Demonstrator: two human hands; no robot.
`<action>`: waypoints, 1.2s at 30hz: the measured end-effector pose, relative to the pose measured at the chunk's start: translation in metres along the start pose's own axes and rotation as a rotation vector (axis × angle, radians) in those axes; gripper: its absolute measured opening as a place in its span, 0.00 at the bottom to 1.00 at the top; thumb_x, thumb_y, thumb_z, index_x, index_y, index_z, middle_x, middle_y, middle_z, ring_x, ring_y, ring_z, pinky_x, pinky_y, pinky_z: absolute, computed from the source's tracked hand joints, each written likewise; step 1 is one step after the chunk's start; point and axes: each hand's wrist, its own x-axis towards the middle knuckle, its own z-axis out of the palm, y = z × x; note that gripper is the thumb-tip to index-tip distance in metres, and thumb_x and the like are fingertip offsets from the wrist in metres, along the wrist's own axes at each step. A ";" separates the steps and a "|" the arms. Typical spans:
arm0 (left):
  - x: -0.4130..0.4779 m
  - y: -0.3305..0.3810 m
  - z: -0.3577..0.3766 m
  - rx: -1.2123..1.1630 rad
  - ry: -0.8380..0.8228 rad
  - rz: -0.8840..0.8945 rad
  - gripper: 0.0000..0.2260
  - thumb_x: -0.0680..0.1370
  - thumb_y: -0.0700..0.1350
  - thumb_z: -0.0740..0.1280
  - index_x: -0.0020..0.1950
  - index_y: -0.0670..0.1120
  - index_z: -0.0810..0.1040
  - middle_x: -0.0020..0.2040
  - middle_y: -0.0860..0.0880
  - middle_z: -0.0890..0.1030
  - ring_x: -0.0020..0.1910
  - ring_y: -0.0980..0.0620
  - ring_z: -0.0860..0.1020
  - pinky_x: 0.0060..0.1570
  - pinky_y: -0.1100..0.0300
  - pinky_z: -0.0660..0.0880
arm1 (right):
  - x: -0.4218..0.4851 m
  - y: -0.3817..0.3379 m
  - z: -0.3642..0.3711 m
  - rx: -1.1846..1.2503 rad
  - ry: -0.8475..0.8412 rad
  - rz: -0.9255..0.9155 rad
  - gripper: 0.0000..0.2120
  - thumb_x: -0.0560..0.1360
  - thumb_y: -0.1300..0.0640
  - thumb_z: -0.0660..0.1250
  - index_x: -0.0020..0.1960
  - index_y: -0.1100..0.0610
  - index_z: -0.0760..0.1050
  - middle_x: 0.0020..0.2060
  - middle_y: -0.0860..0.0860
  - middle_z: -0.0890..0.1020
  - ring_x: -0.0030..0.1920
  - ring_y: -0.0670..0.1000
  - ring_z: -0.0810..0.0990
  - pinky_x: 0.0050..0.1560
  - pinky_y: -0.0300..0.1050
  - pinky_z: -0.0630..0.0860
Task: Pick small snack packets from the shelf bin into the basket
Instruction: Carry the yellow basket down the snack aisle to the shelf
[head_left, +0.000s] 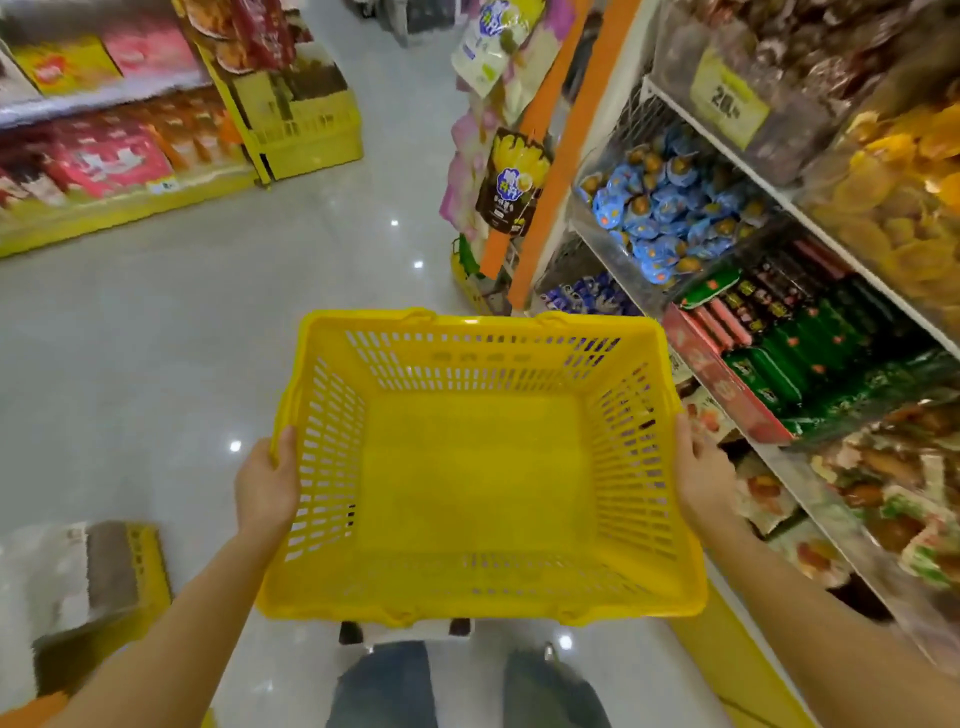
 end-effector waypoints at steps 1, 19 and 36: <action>0.012 0.003 0.002 0.010 -0.030 0.020 0.22 0.82 0.51 0.53 0.50 0.33 0.75 0.51 0.31 0.77 0.55 0.34 0.75 0.50 0.48 0.67 | -0.004 0.003 0.003 0.000 0.009 0.026 0.30 0.79 0.40 0.49 0.37 0.65 0.72 0.31 0.62 0.74 0.35 0.61 0.75 0.32 0.48 0.66; 0.089 0.096 0.119 0.285 -0.273 0.355 0.20 0.81 0.51 0.55 0.46 0.35 0.75 0.46 0.30 0.78 0.50 0.33 0.76 0.44 0.49 0.67 | -0.019 0.102 0.008 0.047 0.149 0.441 0.29 0.79 0.40 0.48 0.50 0.62 0.77 0.43 0.61 0.81 0.44 0.60 0.79 0.39 0.49 0.70; 0.212 0.085 0.205 0.260 -0.435 0.379 0.20 0.82 0.48 0.55 0.55 0.32 0.75 0.53 0.28 0.76 0.55 0.30 0.74 0.50 0.45 0.68 | -0.017 0.082 0.120 0.083 0.305 0.546 0.21 0.80 0.46 0.49 0.36 0.54 0.70 0.33 0.54 0.75 0.33 0.54 0.71 0.32 0.45 0.62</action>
